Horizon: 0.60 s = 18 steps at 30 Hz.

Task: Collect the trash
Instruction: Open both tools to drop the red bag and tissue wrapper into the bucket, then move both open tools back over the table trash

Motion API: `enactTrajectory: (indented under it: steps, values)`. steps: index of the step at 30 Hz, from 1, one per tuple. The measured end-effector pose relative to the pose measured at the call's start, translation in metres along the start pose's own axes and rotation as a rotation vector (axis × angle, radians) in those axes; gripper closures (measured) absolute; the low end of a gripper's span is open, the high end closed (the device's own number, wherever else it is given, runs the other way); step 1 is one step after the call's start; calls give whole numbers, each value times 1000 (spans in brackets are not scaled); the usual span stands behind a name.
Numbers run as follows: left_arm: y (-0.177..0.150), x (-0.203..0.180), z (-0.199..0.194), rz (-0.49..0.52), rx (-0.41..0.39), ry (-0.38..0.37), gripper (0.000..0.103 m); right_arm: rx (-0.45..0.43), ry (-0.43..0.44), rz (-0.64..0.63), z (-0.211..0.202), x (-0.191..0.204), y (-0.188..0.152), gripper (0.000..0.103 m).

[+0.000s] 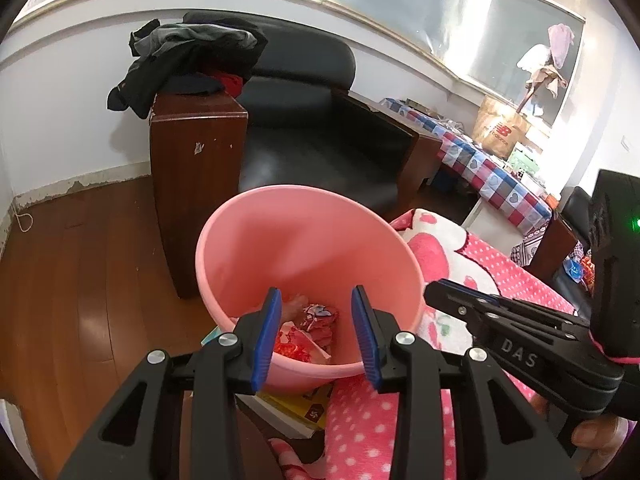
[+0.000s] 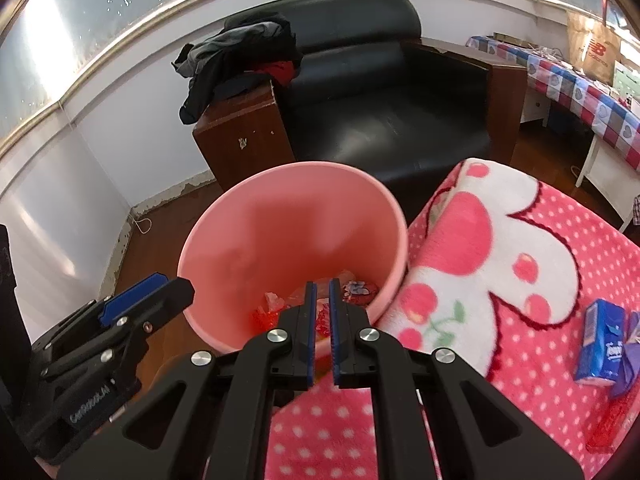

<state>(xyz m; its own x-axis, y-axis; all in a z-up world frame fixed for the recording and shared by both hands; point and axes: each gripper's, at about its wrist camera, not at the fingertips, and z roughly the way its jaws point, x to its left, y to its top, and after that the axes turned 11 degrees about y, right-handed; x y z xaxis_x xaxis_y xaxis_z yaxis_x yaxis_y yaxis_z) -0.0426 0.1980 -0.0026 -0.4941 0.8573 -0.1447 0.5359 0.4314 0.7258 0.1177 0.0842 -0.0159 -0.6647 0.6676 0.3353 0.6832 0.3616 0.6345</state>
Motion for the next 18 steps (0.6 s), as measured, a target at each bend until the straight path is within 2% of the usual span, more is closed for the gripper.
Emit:
enactTrajectory:
  steps: [7,12,14,16,18]
  values:
    - [0,-15,-13,24,-19,-11,68,-23,-5,27,-30,-13,-12,96]
    - [-3,-29,-22,55,-30,-34,68,-35,-44,33,-55,-25,-29,94]
    - [-5,-37,-26,73,-36,-46,68,-52,-63,34,-67,-29,-35,87]
    - [-7,-44,-28,87,-39,-58,68,-73,-78,41,-79,-33,-41,75]
    - [-9,-52,-31,102,-40,-71,68,-94,-98,47,-92,-38,-47,75]
